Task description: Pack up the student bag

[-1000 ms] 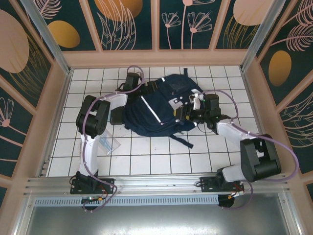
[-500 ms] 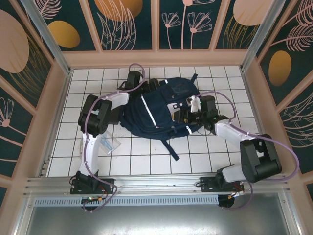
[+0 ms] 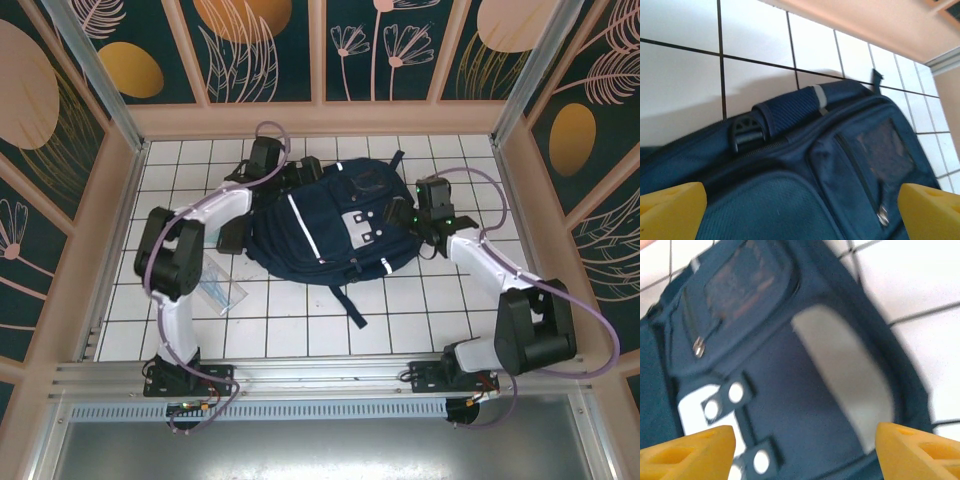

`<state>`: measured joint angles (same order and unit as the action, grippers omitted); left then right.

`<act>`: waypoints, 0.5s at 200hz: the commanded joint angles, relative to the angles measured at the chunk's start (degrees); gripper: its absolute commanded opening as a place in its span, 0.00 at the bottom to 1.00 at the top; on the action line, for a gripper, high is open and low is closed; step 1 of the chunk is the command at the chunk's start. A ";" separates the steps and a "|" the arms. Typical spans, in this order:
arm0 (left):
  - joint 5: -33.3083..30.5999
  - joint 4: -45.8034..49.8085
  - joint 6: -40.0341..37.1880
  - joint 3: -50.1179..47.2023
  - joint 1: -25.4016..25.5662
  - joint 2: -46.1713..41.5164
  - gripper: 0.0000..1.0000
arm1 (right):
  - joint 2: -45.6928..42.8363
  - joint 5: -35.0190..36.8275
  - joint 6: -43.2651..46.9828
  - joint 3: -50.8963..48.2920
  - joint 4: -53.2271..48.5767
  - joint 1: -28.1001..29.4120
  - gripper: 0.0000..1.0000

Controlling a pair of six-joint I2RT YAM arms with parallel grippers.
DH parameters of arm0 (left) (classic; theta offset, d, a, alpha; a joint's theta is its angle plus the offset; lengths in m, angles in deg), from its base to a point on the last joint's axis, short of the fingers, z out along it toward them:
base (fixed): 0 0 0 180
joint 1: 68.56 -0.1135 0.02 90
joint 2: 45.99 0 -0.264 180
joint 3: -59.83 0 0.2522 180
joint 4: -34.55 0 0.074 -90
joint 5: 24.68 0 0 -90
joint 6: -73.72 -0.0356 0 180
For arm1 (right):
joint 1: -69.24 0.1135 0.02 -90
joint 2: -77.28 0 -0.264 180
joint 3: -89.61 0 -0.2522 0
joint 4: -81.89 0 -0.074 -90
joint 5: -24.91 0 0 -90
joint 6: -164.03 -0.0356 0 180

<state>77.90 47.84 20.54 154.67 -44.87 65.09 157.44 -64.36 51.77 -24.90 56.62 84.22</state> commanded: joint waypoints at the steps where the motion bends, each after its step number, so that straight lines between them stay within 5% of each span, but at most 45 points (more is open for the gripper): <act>1: -1.08 3.61 0.13 -8.23 0.13 -7.50 0.98 | 5.86 6.62 7.38 5.22 0.06 -2.49 0.76; 24: 0.08 3.24 2.93 -15.76 0.54 -11.41 0.98 | 13.16 5.48 13.21 9.95 1.04 -3.25 0.99; 66: 0.19 0.88 5.16 -20.33 2.22 -8.66 0.98 | 20.91 -4.23 14.14 12.83 1.92 -5.76 0.97; 100: 3.66 -3.72 5.52 -13.83 3.36 0.75 0.97 | 18.98 -7.35 7.49 6.72 4.20 -7.72 0.84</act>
<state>77.20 48.23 24.30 136.07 -43.04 58.43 178.25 -68.27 63.20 -14.13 59.63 78.16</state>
